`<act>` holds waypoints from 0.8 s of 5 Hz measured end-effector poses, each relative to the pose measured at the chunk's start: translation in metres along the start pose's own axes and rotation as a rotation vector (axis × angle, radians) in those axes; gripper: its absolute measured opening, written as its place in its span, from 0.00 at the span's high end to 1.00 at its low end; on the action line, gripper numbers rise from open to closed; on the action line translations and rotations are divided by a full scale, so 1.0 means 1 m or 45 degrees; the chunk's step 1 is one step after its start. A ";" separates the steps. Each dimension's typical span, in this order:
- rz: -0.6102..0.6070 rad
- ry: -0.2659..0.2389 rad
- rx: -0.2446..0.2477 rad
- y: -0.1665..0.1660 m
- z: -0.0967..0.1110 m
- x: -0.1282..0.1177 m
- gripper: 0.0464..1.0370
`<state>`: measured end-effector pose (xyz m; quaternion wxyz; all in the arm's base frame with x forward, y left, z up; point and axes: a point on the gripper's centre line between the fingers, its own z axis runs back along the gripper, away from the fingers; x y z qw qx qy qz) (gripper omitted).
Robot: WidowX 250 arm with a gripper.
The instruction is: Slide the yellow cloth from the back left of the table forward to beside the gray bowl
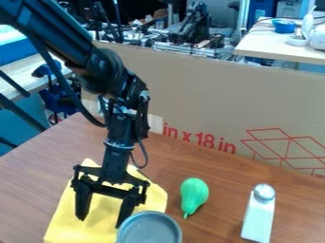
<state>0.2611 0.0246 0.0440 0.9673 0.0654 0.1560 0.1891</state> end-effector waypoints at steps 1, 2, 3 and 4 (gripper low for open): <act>0.024 0.001 -0.010 0.009 0.003 -0.014 0.03; 0.029 -0.120 -0.054 0.014 0.021 -0.015 0.03; -0.016 -0.414 -0.146 0.018 0.076 -0.025 0.03; -0.204 -0.474 -0.206 0.007 0.098 -0.045 0.03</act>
